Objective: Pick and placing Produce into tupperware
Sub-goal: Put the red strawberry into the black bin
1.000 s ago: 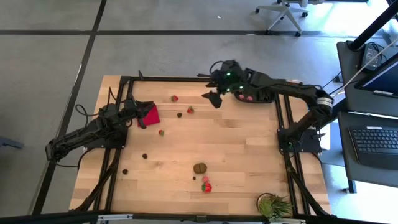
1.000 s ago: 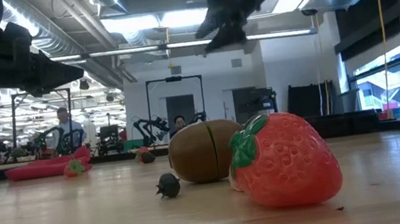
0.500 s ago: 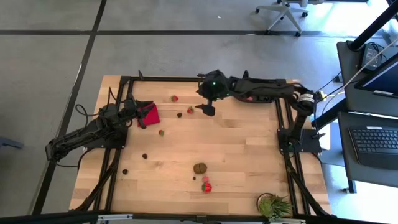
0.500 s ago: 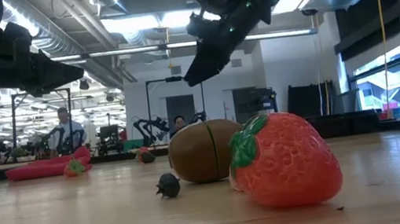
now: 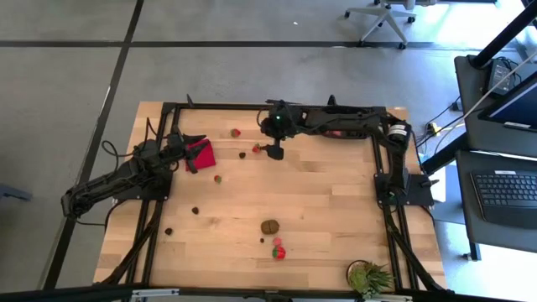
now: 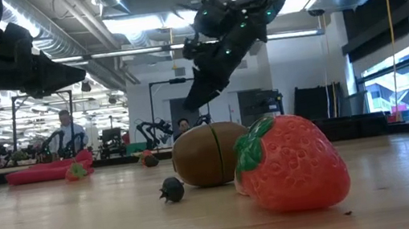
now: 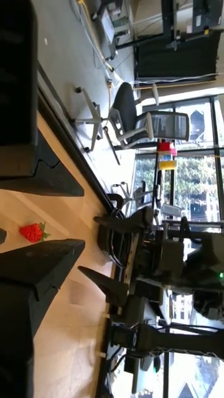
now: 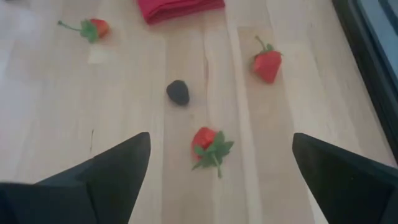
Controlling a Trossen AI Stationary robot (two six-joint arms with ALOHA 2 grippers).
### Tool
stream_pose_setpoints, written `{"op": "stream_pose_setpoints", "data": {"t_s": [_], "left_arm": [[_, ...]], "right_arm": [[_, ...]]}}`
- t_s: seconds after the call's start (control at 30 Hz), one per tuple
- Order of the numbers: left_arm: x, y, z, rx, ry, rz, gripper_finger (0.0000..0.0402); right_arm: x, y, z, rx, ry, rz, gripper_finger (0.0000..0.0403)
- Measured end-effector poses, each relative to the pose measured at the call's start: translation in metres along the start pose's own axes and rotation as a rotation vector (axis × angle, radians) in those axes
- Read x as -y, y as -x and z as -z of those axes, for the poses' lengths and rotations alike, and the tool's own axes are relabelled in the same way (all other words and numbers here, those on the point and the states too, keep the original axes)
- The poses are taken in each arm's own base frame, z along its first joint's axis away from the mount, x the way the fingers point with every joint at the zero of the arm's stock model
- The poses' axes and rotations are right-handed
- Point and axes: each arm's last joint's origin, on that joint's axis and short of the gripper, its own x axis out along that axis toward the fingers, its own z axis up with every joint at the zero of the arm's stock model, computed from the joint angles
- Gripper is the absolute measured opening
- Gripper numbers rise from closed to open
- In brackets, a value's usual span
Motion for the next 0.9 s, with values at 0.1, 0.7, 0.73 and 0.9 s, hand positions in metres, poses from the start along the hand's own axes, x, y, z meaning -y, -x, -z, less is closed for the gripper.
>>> {"op": "stream_pose_setpoints", "data": {"t_s": [0.1, 0.7, 0.73, 0.9], "left_arm": [[0.0, 0.0, 0.0, 0.001, -0.004, 0.0, 0.0118], [0.0, 0.0, 0.0, 0.002, -0.006, -0.001, 0.0089], [0.0, 0.0, 0.0, 0.002, -0.005, -0.001, 0.0088], [0.0, 0.0, 0.0, 0.002, -0.005, -0.001, 0.0079]], "right_arm": [[0.004, -0.009, -0.008, -0.048, -0.008, -0.012, 0.0391], [-0.002, -0.06, -0.004, -0.272, 0.03, -0.028, 0.0391], [-0.005, -0.06, -0.004, -0.275, 0.019, -0.028, 0.0391], [-0.017, -0.062, -0.007, -0.282, 0.045, 0.001, 0.0391]]}}
